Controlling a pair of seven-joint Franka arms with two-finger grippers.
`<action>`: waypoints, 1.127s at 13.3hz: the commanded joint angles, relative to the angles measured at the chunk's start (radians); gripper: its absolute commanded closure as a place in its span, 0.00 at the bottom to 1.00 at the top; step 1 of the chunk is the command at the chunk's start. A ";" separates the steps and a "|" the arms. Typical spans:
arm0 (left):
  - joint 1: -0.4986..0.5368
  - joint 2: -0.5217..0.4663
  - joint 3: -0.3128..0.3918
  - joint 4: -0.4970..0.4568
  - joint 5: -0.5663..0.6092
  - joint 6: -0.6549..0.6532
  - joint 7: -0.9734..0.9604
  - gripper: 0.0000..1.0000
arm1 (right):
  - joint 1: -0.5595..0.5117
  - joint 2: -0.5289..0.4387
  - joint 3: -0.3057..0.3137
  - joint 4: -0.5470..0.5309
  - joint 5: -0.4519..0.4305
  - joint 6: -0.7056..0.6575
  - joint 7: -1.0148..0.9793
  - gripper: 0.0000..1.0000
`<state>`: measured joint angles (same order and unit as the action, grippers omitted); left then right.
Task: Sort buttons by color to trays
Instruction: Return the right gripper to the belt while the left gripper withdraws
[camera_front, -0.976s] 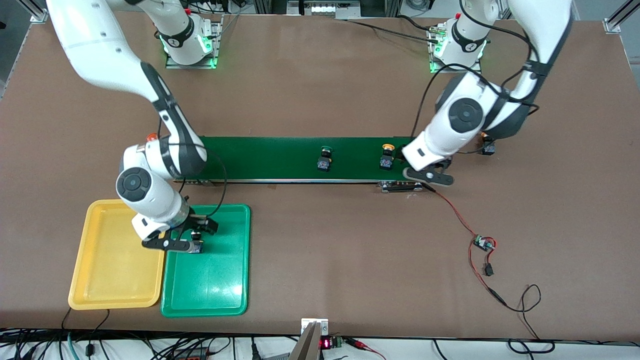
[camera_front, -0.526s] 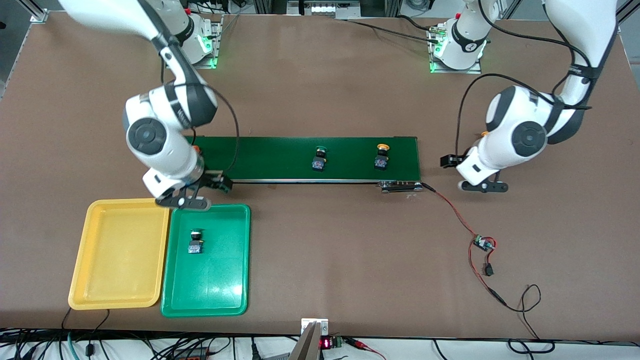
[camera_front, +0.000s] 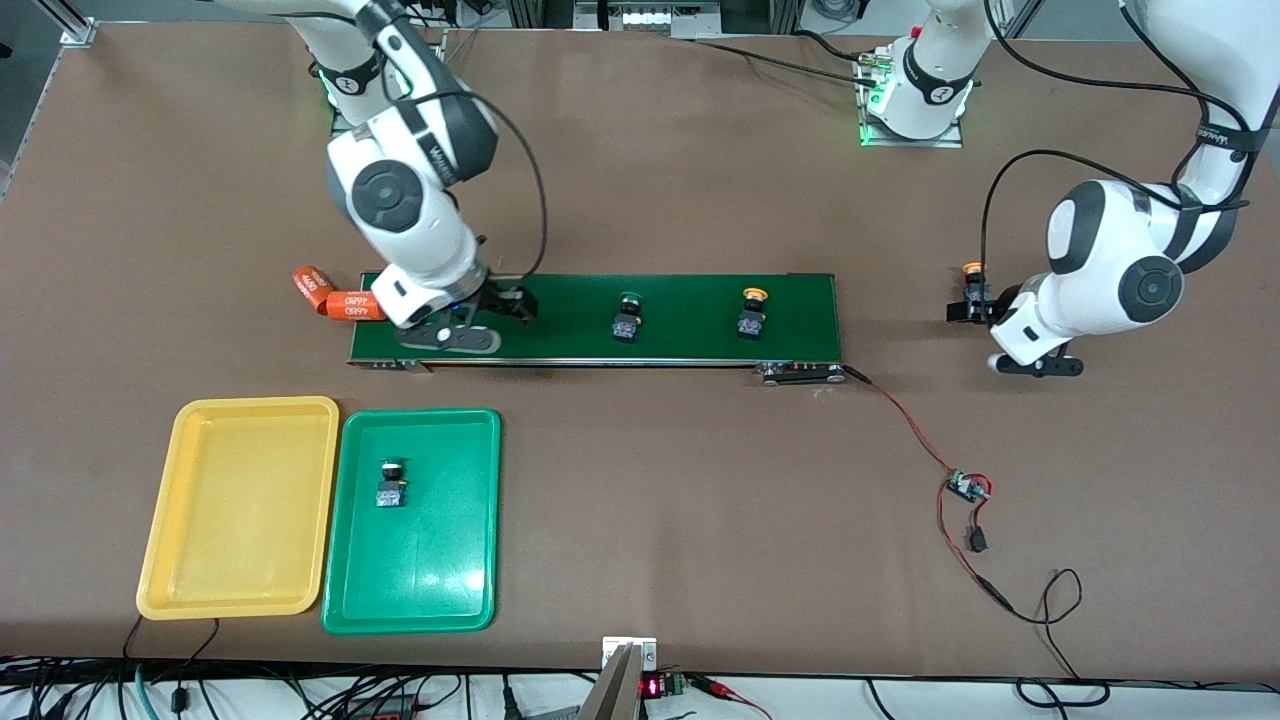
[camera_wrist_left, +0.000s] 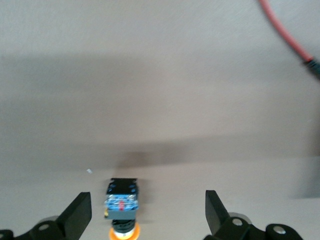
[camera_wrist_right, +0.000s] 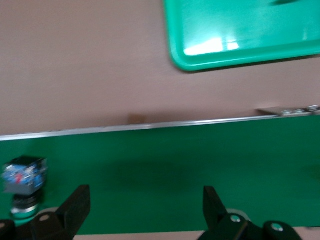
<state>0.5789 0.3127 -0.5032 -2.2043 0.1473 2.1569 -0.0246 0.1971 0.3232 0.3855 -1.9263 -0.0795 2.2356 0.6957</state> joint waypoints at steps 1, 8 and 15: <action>0.038 -0.014 -0.003 -0.052 -0.012 0.004 0.048 0.00 | 0.034 0.017 0.001 -0.016 0.004 0.047 0.041 0.00; 0.041 0.008 0.022 -0.135 -0.009 0.060 0.049 0.00 | 0.100 0.077 -0.002 -0.007 -0.089 0.102 0.221 0.00; 0.041 0.032 0.046 -0.163 0.029 0.116 0.049 0.00 | 0.110 0.100 -0.002 0.015 -0.115 0.102 0.334 0.00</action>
<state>0.6148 0.3399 -0.4655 -2.3475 0.1577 2.2411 0.0076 0.2968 0.4098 0.3854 -1.9313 -0.1726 2.3370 0.9763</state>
